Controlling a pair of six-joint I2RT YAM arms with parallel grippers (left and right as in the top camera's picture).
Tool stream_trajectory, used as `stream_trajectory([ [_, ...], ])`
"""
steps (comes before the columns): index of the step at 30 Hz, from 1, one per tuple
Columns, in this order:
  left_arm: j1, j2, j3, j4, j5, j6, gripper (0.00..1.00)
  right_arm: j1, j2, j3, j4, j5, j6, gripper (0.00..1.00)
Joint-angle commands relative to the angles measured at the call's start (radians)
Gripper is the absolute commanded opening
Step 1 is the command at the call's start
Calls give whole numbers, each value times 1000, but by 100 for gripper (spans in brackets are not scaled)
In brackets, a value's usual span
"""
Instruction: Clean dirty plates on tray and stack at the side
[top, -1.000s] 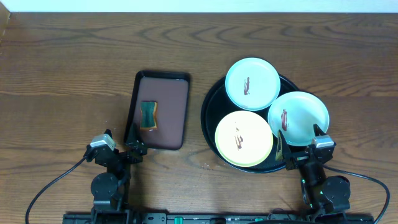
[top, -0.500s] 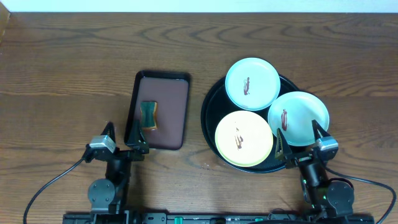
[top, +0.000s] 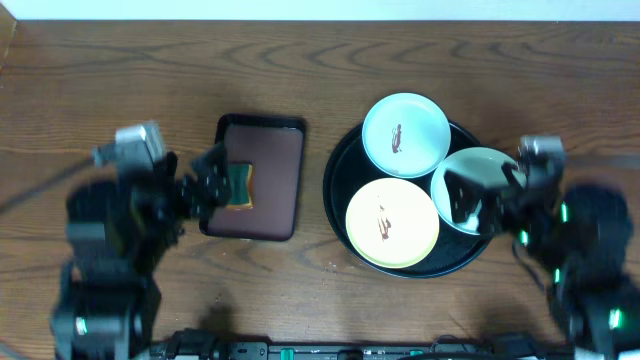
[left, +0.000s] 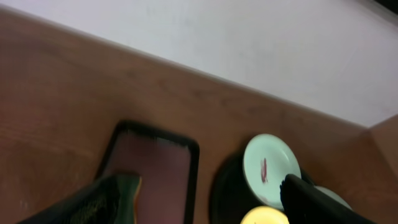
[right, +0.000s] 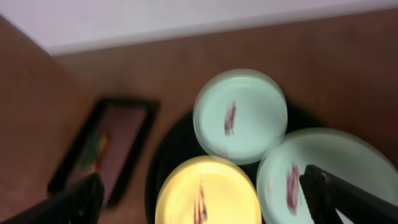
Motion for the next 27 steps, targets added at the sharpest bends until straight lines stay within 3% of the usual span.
stream_trajectory([
  [1,3,217,187,-109,32,22,84,-12,301,302,-158,-29,-53,99],
  [2,3,272,197,-106,47,9,84,-12,404,386,-194,-58,-52,99],
  [6,3,349,193,-146,167,-28,84,-12,531,445,-182,-151,-46,99],
  [11,2,509,178,-269,-37,-60,81,-12,621,445,-187,-146,-45,99],
  [17,1,802,154,-277,-39,-42,79,-12,639,445,-192,-147,-45,99],
  [21,1,959,154,-271,-39,15,49,-12,639,445,-196,-146,-26,99],
  [26,1,1103,154,-207,-40,82,43,-12,639,445,-196,-146,-26,99],
  [27,1,1129,154,-184,-40,91,36,-12,639,445,-196,-146,-26,99],
])
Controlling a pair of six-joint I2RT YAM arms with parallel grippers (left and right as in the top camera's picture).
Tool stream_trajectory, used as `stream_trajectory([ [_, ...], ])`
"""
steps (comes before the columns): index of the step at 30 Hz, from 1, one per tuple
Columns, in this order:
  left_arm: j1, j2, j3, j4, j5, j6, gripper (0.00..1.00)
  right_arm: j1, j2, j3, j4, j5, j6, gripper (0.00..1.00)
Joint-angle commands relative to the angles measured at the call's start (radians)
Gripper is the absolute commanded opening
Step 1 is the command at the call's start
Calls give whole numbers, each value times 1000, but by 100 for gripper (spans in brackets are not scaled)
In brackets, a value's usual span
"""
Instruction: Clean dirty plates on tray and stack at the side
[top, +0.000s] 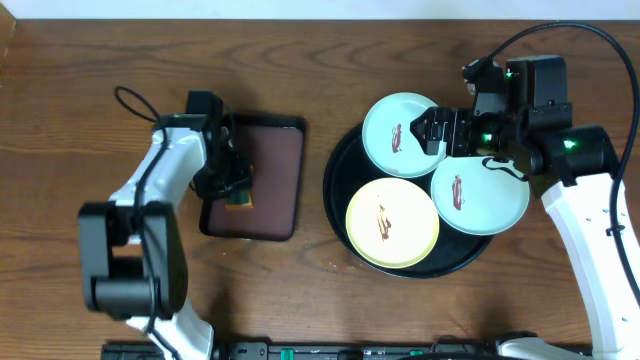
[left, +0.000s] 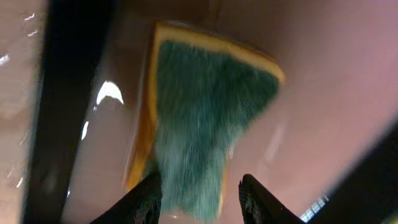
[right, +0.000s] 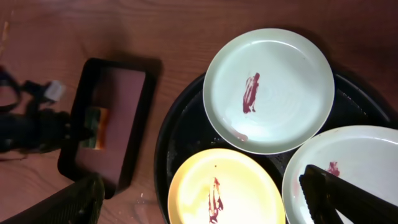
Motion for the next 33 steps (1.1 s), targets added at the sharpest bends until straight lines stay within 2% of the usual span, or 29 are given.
stream_trajectory([
  [1,2,67,-6,48,-14,66,28,-7,-4,16,0,-11,5,99],
  [2,2,87,-6,60,-14,66,20,-7,-4,16,0,-11,5,99],
  [3,-1,116,-6,66,-13,66,8,-7,-4,16,-1,-11,5,99],
  [9,-66,112,37,-9,-10,100,8,-7,-4,16,-5,-11,5,99],
  [11,-82,74,68,-39,-16,98,15,-7,-4,16,-5,-11,5,99],
  [13,-101,24,77,-42,-18,80,38,-7,-4,16,-5,-11,5,99],
  [15,-116,0,77,-35,-35,80,49,-7,-4,16,-5,-11,5,99],
  [17,-134,-4,76,-27,-111,80,55,-7,-4,16,-5,-11,5,99],
  [23,-162,39,15,106,-216,80,55,-7,-4,16,-14,-11,5,99],
  [25,-161,41,0,130,-224,81,49,-7,-4,16,-27,-11,5,99],
  [26,-161,41,-2,138,-231,81,39,-7,-4,16,-32,-11,5,99],
  [28,-161,41,-2,150,-241,81,28,-7,-4,16,-38,-11,4,99],
  [31,-162,41,-7,154,-240,80,19,-7,-4,16,-45,-11,5,99],
  [32,-162,42,-11,152,-237,80,8,-7,-4,16,-47,-11,5,99],
  [33,-162,41,-15,145,-224,80,7,-7,-4,16,-50,-11,5,99],
])
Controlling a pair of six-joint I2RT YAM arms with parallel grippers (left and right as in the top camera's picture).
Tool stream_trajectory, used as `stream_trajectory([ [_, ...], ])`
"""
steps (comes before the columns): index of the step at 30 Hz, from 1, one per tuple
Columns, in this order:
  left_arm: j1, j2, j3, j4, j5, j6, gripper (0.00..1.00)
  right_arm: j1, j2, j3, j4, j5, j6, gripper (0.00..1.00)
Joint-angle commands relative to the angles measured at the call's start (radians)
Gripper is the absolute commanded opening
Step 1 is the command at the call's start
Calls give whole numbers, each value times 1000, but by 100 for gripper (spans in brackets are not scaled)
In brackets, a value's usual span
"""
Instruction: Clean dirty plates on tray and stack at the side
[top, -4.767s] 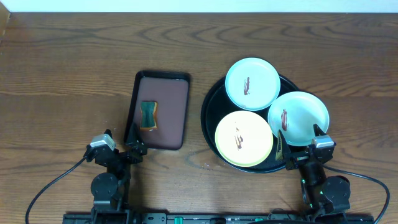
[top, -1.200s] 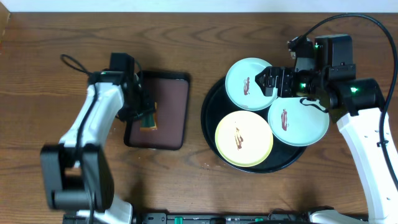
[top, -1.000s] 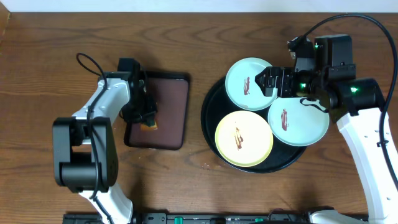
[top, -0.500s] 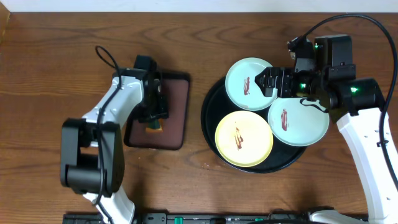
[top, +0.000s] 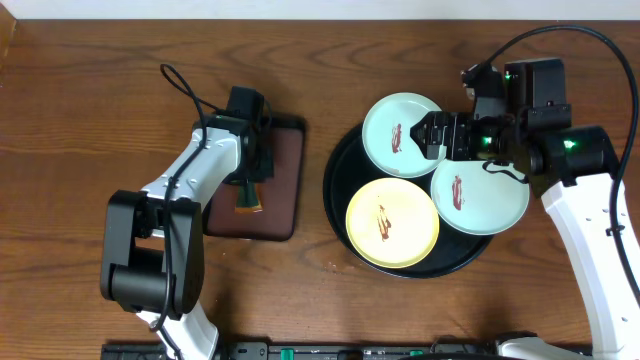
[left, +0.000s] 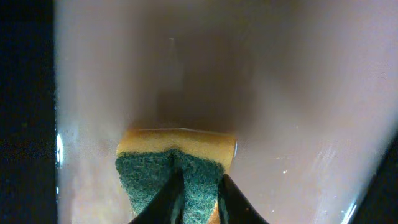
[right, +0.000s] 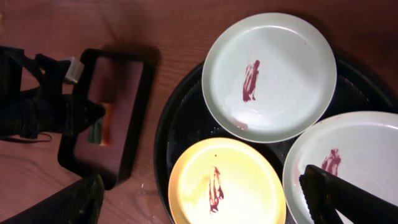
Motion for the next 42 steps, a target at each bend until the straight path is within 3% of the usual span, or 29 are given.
stream_trajectory([
  [1,1,15,-24,-13,3,3,8,-7,-4,16,-9,-8,4,99],
  [6,12,-38,56,-88,3,3,10,-7,-4,16,-32,-8,4,99],
  [7,12,-56,72,-105,3,3,30,-7,-4,16,-38,-8,4,99],
  [8,12,-73,82,-119,3,3,41,-7,-4,16,-42,-7,4,99],
  [9,12,-97,82,-135,3,2,60,-7,-4,16,-45,-7,4,99],
  [10,12,-107,82,-156,3,-5,64,-7,-4,16,-47,-7,4,99],
  [16,12,-78,-20,-175,-1,-55,62,-7,-4,16,-45,-7,4,99],
  [19,12,-52,-86,-163,1,-111,47,-7,-4,16,-45,-7,4,99],
  [21,12,-52,-105,-158,3,-115,32,-7,-4,16,-42,-2,4,99],
  [23,12,-52,-106,-155,15,-129,28,-7,-4,16,-39,1,4,99],
  [26,12,-52,-106,-125,51,-129,7,-7,-4,16,-36,1,4,99],
  [32,12,-53,56,-200,108,-102,8,-7,-4,16,-36,1,4,99],
  [33,12,-53,69,-204,108,-103,12,-7,-4,16,-36,1,4,99],
  [35,12,-53,74,-204,108,-103,45,-7,-4,16,-37,1,4,99],
  [39,12,-52,49,-169,105,-102,57,-7,-3,16,-32,17,4,99],
  [42,11,-50,18,-73,105,-103,57,-7,-3,16,-20,88,4,99],
])
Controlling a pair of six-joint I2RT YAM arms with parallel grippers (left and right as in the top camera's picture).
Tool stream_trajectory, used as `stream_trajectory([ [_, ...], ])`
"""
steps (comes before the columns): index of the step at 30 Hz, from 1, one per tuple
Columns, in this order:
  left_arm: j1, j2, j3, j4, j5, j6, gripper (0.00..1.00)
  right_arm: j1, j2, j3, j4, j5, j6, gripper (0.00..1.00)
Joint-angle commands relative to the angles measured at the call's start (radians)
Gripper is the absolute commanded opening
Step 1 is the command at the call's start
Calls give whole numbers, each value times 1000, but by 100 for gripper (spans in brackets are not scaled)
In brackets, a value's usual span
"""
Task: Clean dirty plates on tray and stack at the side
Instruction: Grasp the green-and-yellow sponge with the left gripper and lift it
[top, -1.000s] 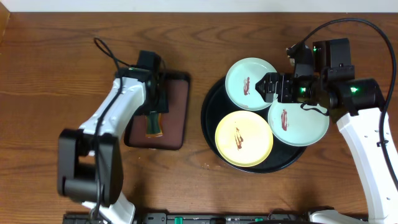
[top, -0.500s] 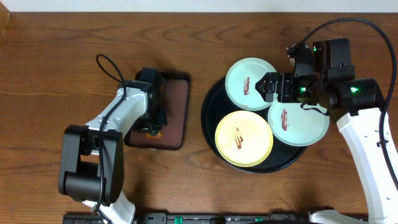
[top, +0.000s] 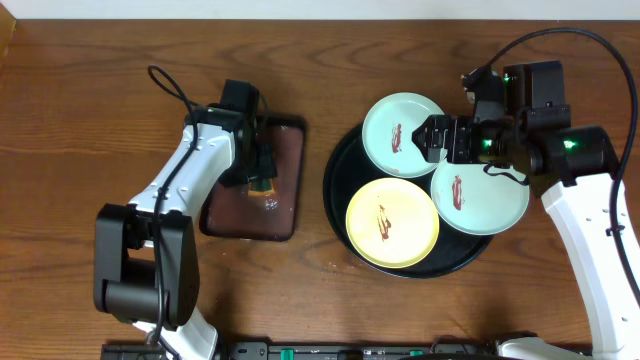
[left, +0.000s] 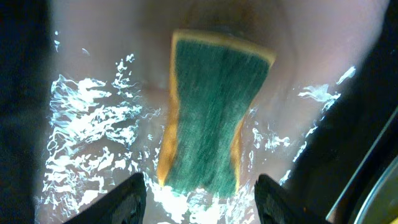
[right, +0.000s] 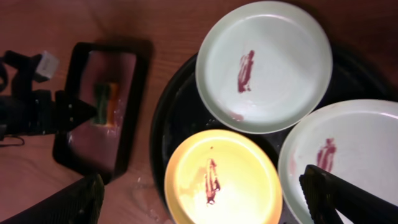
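Three dirty plates lie on the round black tray (top: 335, 190): a pale green plate (top: 405, 135) at the back, a yellow plate (top: 392, 222) in front and another pale green plate (top: 480, 190) on the right, each with a red smear. The green-and-yellow sponge (left: 208, 118) lies in the water of the small dark rectangular tray (top: 285, 215). My left gripper (left: 200, 202) is open just above it, one finger on either side of the sponge's near end. My right gripper (right: 211, 199) hangs open high above the plates, holding nothing.
The small tray (right: 81, 146) stands left of the round tray (right: 168, 112) on the brown wooden table (top: 100, 90). Water in the small tray is rippled and glinting. A few drops show on the wood between the two trays.
My left gripper was shut on the sponge; now it is open and the sponge lies loose in rippling water, a little farther back and to the right in the tray. My right arm has barely shifted.
Both arms were low at the table's front, blurred. Then my left gripper stood open over the sponge in the small tray and my right gripper hung above the plates. Then the left was shut on the sponge; now it is open again. The plates have not moved.
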Motion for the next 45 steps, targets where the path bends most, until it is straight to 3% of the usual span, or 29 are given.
stream_trajectory([
  [1,0,6,-40,70,4,6,56,-7,-3,16,7,71,4,99],
  [4,-11,28,-67,120,4,11,41,-7,-3,16,7,86,3,99],
  [9,-27,81,-68,156,4,49,8,-7,1,16,16,108,-10,99],
  [13,-29,85,-63,141,4,63,8,-7,37,16,34,107,-51,99],
  [20,-28,63,89,-20,4,81,7,-8,173,16,80,90,-79,99],
  [21,-28,62,100,-34,5,80,17,-8,184,16,81,76,-79,99],
  [22,-28,62,104,-41,5,80,36,-8,194,16,80,59,-79,99],
  [24,-28,62,98,-53,3,81,52,-7,208,16,77,32,-79,99],
  [27,-28,64,72,-19,-14,80,53,-7,208,16,77,32,-99,99],
  [31,-28,86,8,61,-56,13,50,-7,208,16,66,34,-140,99],
  [32,-29,105,-5,76,-53,-27,44,-7,208,16,66,53,-139,95],
  [34,-29,127,-5,76,-43,-55,32,-7,208,16,66,62,-139,99],
  [36,-29,131,-5,75,-42,-55,9,-7,208,16,66,62,-139,99],
  [41,-29,95,22,39,-41,-50,7,-11,218,16,97,112,-139,99],
  [45,-29,31,94,-34,-40,-27,7,-27,280,16,140,111,-139,79],
])
